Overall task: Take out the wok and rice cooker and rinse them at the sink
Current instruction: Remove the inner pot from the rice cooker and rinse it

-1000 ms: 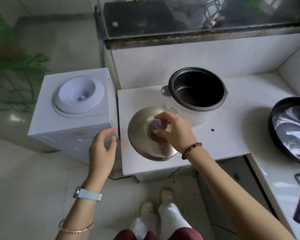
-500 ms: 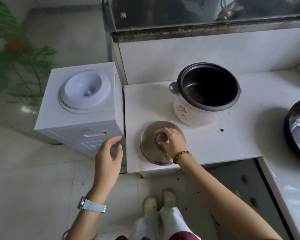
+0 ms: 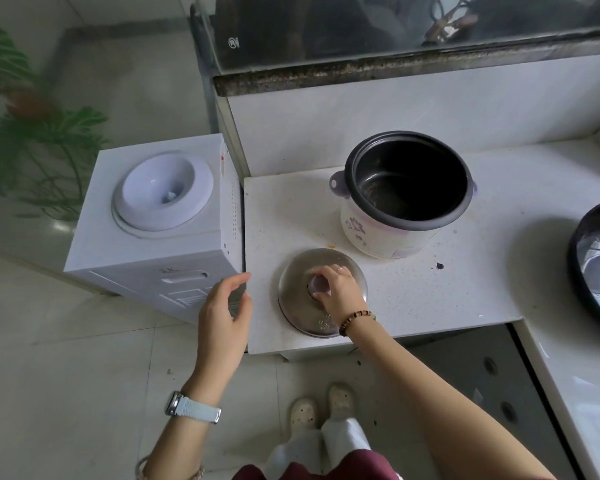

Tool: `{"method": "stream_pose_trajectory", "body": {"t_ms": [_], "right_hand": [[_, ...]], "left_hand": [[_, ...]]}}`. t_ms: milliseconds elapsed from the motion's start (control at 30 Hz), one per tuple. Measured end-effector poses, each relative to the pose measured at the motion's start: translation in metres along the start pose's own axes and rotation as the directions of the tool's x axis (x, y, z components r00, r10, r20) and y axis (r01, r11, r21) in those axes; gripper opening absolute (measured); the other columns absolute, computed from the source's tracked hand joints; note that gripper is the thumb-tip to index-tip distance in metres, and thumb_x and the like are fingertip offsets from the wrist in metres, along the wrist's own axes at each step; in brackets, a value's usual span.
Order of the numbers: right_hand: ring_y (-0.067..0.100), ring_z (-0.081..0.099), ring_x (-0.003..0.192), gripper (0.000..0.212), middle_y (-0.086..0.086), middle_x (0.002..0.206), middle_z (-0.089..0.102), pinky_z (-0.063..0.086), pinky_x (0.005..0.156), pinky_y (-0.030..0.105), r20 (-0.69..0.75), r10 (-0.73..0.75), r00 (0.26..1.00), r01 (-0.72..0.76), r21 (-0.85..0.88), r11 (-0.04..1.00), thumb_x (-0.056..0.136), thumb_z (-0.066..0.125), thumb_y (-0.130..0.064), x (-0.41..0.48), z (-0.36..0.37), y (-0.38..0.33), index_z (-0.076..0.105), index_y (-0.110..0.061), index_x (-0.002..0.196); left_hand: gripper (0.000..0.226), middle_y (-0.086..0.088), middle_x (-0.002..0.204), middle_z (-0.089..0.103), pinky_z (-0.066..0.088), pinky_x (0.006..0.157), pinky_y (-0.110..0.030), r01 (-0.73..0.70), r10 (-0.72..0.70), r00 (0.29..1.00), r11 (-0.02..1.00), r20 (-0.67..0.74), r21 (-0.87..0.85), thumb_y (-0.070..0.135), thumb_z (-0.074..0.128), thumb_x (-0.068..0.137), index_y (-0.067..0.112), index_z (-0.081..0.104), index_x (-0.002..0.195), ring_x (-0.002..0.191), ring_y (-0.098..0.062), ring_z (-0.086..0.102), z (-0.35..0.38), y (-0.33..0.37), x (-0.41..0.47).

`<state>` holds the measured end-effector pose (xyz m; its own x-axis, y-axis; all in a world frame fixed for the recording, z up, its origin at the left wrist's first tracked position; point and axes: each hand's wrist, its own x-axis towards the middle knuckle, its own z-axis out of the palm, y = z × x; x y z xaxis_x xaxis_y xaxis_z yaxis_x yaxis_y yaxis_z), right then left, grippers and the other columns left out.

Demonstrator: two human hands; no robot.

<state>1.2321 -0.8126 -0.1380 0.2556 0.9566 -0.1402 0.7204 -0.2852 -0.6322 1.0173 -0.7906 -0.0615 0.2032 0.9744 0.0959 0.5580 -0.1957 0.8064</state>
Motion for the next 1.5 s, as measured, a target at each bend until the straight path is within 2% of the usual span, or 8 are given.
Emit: {"method": "stream_pose_trajectory", "body": {"t_ms": [367, 500, 733, 933, 1100, 1200, 1300, 1500], "right_hand": [[0.02, 0.048, 0.118, 0.046, 0.002, 0.124, 0.056, 0.042, 0.099, 0.027, -0.037, -0.048, 0.998, 0.05, 0.027, 0.998, 0.084, 0.069, -0.018, -0.004, -0.008, -0.008, 0.056, -0.017, 0.128], [0.018, 0.052, 0.11, 0.038, 0.002, 0.119, 0.058, 0.044, 0.094, 0.026, -0.268, -0.121, 0.956, 0.16, 0.128, 0.979, 0.086, 0.066, -0.023, -0.005, -0.057, -0.03, 0.057, -0.015, 0.123], [0.008, 0.058, 0.104, 0.032, -0.004, 0.111, 0.063, 0.048, 0.092, 0.02, -0.503, -0.104, 0.858, 0.24, 0.213, 0.947, 0.086, 0.065, -0.017, -0.006, -0.16, -0.033, 0.06, -0.014, 0.117], [0.012, 0.064, 0.093, 0.028, 0.001, 0.11, 0.065, 0.053, 0.087, 0.023, -0.577, 0.229, 0.784, 0.0, 0.369, 0.93, 0.086, 0.064, -0.016, 0.01, -0.214, 0.021, 0.063, -0.013, 0.115], [0.021, 0.063, 0.098, 0.044, 0.01, 0.114, 0.063, 0.049, 0.088, 0.029, -0.412, 0.476, 0.777, -0.345, 0.355, 0.869, 0.084, 0.067, -0.023, 0.031, -0.242, 0.067, 0.057, -0.005, 0.123], [0.025, 0.059, 0.107, 0.043, 0.01, 0.112, 0.064, 0.044, 0.087, 0.029, -0.334, 0.522, 0.785, -0.432, 0.308, 0.847, 0.085, 0.066, -0.021, 0.039, -0.248, 0.077, 0.058, -0.001, 0.122], [0.026, 0.062, 0.088, 0.019, 0.01, 0.091, 0.067, 0.044, 0.07, 0.027, -0.307, 0.526, 0.793, -0.451, 0.285, 0.846, 0.083, 0.064, -0.015, 0.045, -0.246, 0.08, 0.067, -0.003, 0.097], [0.022, 0.05, 0.063, 0.014, 0.005, 0.065, 0.055, 0.029, 0.046, 0.019, -0.314, 0.514, 0.798, -0.457, 0.241, 0.856, 0.08, 0.062, -0.01, 0.051, -0.248, 0.082, 0.057, -0.009, 0.067]], "left_hand": [[0.027, 0.004, 0.118, 0.065, 0.034, 0.089, 0.001, 0.007, -0.008, 1.0, 1.0, -0.008, -0.016, 0.006, 0.055, 0.093, 0.014, 0.063, 0.118, 0.112, -0.011, 0.058, 0.005, 0.015, 0.007], [0.03, 0.005, 0.121, 0.062, 0.032, 0.09, 0.0, -0.013, 0.013, 1.0, 0.999, 0.012, -0.034, 0.006, 0.054, 0.094, 0.016, 0.061, 0.121, 0.112, -0.006, 0.055, 0.012, 0.033, 0.027], [0.029, -0.001, 0.128, 0.058, 0.041, 0.097, -0.026, -0.094, 0.102, 0.991, 0.991, 0.082, -0.093, 0.013, 0.052, 0.096, 0.014, 0.056, 0.125, 0.117, -0.014, 0.055, 0.053, 0.095, 0.091], [0.032, -0.011, 0.124, 0.062, 0.036, 0.087, -0.022, 0.047, -0.052, 0.973, 0.999, 0.224, 0.026, 0.02, 0.05, 0.098, 0.005, 0.054, 0.127, 0.111, -0.024, 0.058, 0.098, 0.137, 0.131], [0.031, -0.012, 0.116, 0.066, 0.045, 0.093, -0.034, 0.143, -0.158, 0.955, 0.987, 0.251, 0.076, 0.024, 0.054, 0.096, 0.005, 0.058, 0.12, 0.106, -0.03, 0.061, 0.124, 0.143, 0.155], [0.021, -0.013, 0.108, 0.069, 0.049, 0.094, -0.042, 0.161, -0.172, 0.954, 0.985, 0.244, 0.064, 0.021, 0.056, 0.095, 0.007, 0.062, 0.11, 0.101, -0.032, 0.064, 0.133, 0.144, 0.16], [0.012, -0.009, 0.084, 0.065, 0.05, 0.084, -0.039, 0.155, -0.167, 0.96, 0.985, 0.225, 0.071, 0.015, 0.056, 0.095, 0.009, 0.063, 0.087, 0.091, -0.036, 0.065, 0.138, 0.15, 0.16], [0.021, -0.008, 0.093, 0.072, 0.053, 0.089, -0.039, 0.233, -0.234, 0.946, 0.972, 0.224, 0.031, 0.021, 0.066, 0.089, 0.005, 0.07, 0.102, 0.093, -0.029, 0.067, 0.143, 0.153, 0.167]]}}
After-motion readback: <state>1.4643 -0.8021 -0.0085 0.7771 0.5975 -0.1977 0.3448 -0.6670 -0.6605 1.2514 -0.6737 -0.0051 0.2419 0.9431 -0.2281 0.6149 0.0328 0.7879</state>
